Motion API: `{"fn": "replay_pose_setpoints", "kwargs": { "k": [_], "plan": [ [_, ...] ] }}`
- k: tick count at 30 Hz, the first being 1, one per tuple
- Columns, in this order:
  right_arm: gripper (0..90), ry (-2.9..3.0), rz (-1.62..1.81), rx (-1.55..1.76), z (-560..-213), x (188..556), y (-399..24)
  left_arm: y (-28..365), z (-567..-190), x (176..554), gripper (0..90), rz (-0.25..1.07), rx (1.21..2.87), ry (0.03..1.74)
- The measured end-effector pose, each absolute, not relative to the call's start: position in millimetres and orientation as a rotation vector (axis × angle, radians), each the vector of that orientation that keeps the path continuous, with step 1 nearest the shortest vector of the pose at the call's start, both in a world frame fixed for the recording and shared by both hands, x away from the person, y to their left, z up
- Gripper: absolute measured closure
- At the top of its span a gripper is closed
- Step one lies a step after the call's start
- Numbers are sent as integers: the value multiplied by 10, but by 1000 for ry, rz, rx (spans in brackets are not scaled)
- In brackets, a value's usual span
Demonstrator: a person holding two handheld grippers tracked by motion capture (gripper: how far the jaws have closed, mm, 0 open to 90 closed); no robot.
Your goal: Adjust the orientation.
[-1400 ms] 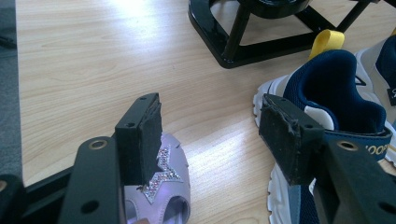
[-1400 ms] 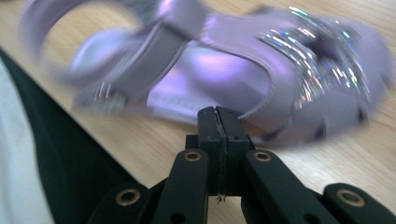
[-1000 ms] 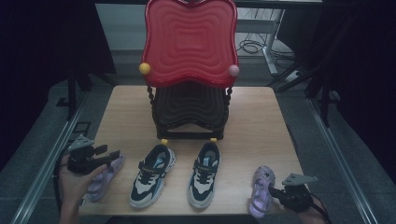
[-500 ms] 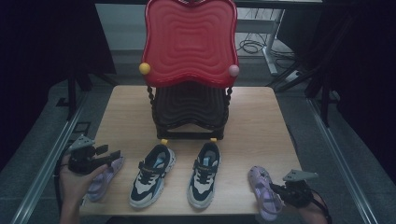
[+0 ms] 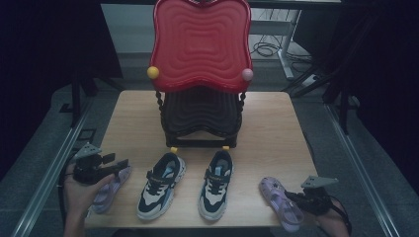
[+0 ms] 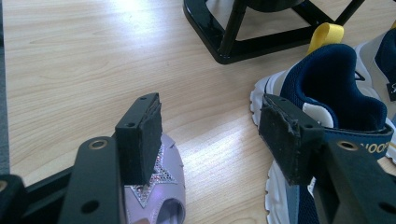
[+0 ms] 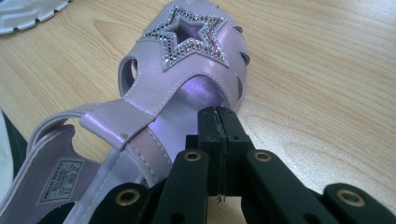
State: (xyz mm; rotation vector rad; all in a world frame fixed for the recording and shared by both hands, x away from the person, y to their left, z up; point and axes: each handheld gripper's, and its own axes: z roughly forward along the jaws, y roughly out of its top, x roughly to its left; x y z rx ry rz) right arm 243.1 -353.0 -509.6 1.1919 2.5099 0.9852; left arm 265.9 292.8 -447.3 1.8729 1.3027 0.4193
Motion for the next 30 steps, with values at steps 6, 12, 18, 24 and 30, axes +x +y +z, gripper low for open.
{"fn": "replay_pose_setpoints", "kwargs": {
  "k": [6,12,18,24,30],
  "plan": [
    [881,2503,1032,1203,-5076,2421,-3548,2951,-4468,2652,395,423,1868,1306],
    [869,2447,1033,1224,-5004,2401,-3608,2958,-4460,2644,395,424,1866,1304],
    [869,2369,1090,1220,-4801,2323,-3659,2951,-4465,2648,394,424,1867,1303],
    [858,2358,1119,1193,-4715,2282,-3628,2944,-4465,2647,394,423,1872,1298],
    [816,2387,1131,1183,-4707,2282,-3566,2955,-4465,2641,393,423,1871,1299]
  ]
}}
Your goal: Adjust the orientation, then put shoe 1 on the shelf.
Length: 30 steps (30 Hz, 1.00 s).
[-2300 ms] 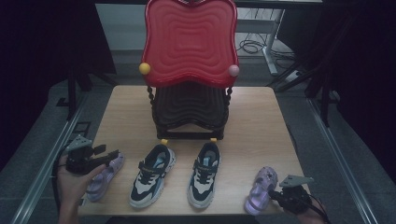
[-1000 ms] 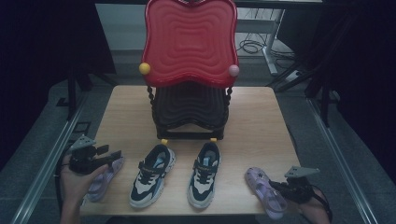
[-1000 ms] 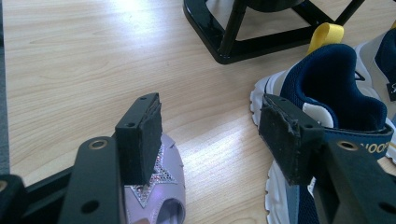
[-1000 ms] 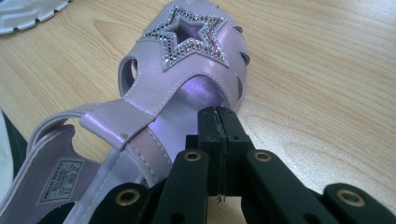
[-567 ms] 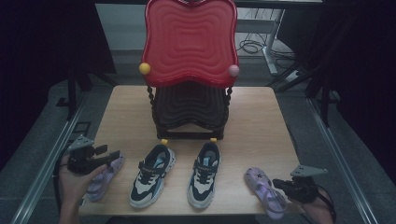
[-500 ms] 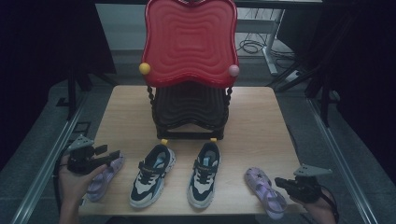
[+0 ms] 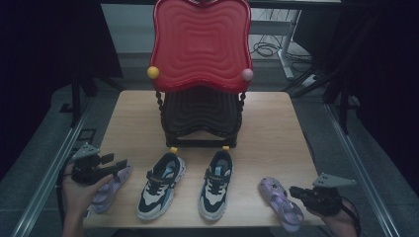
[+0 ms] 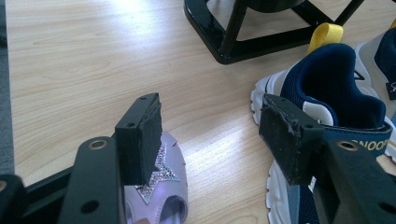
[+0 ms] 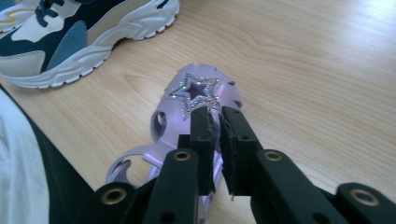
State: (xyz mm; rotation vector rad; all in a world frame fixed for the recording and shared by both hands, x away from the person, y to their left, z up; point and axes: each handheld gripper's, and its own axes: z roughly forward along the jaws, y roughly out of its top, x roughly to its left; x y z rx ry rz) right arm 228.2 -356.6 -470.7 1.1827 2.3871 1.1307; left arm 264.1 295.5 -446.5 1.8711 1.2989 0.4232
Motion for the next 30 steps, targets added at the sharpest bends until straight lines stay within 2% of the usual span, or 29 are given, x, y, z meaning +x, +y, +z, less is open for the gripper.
{"fn": "replay_pose_setpoints", "kwargs": {
  "k": [11,22,30],
  "plan": [
    [673,2463,1090,1162,-4701,2288,-3466,3051,-4440,2559,389,426,1870,1308],
    [640,2440,1103,1163,-4644,2230,-3511,3245,-4462,2448,388,423,1885,1345],
    [622,2446,1116,1141,-4596,2169,-3475,3553,-4574,2219,389,433,1858,1436]
  ]
}}
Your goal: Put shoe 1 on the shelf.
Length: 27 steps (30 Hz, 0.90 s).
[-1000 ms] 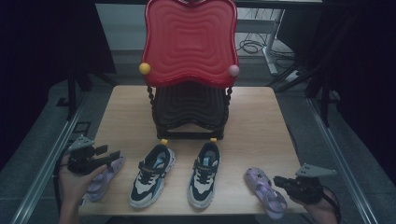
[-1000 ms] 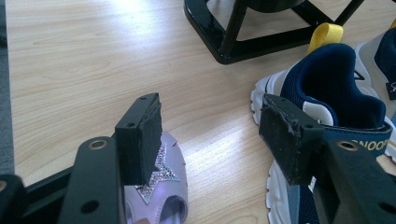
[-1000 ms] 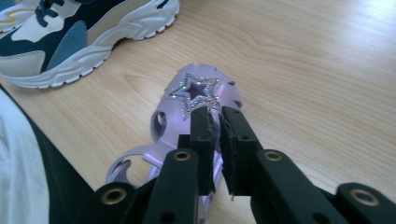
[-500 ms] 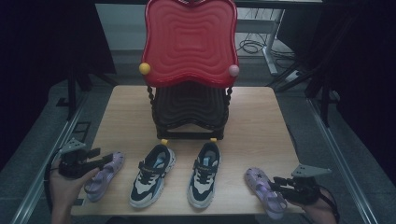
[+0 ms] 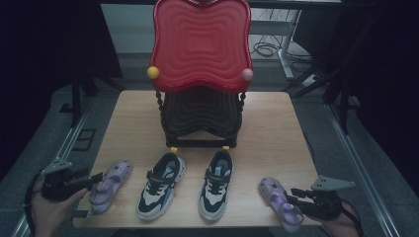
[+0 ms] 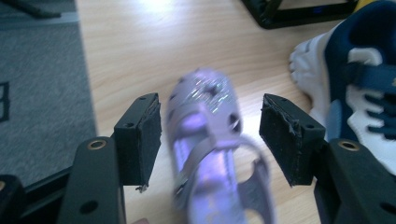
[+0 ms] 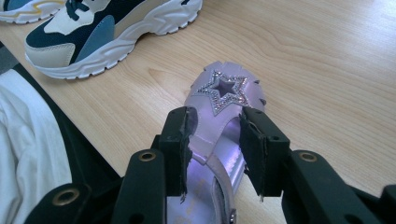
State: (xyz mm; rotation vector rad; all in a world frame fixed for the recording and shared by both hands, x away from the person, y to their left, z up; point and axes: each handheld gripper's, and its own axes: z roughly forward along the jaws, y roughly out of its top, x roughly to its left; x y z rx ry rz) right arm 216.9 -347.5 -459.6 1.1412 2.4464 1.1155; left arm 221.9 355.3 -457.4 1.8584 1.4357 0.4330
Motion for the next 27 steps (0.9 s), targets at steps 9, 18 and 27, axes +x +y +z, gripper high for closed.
{"fn": "replay_pose_setpoints", "kwargs": {
  "k": [9,18,27],
  "plan": [
    [615,2454,1112,1148,-4610,2144,-3489,3584,-4712,2157,419,396,1900,1462],
    [610,2453,1116,1153,-4606,2133,-3498,3580,-4848,2173,445,370,1950,1505],
    [607,2461,1117,1152,-4617,2141,-3493,3580,-4920,2188,515,342,1993,1527]
  ]
}}
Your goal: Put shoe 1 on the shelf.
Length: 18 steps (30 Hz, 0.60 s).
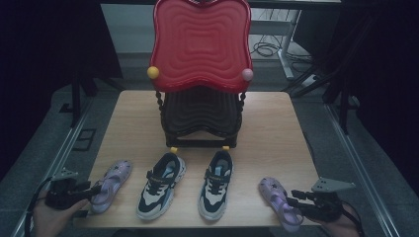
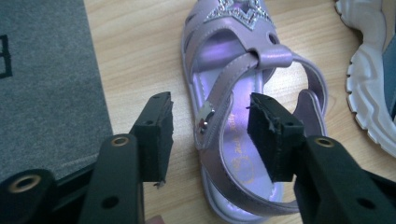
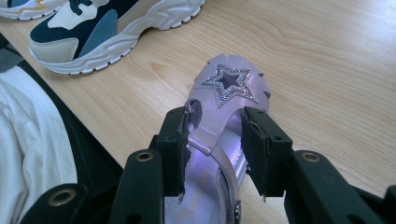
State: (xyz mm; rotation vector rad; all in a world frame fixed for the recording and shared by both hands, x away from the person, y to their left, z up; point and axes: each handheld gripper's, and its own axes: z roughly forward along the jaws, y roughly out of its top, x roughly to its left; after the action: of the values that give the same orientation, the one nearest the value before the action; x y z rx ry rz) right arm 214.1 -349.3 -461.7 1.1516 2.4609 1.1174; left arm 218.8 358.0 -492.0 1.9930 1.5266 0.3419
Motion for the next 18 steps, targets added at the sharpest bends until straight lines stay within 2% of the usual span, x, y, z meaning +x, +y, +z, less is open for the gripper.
{"fn": "replay_pose_setpoints", "kwargs": {
  "k": [18],
  "plan": [
    [588,2501,1093,1169,-4622,2121,-3513,3596,-5025,2210,610,297,2001,1573]
  ]
}}
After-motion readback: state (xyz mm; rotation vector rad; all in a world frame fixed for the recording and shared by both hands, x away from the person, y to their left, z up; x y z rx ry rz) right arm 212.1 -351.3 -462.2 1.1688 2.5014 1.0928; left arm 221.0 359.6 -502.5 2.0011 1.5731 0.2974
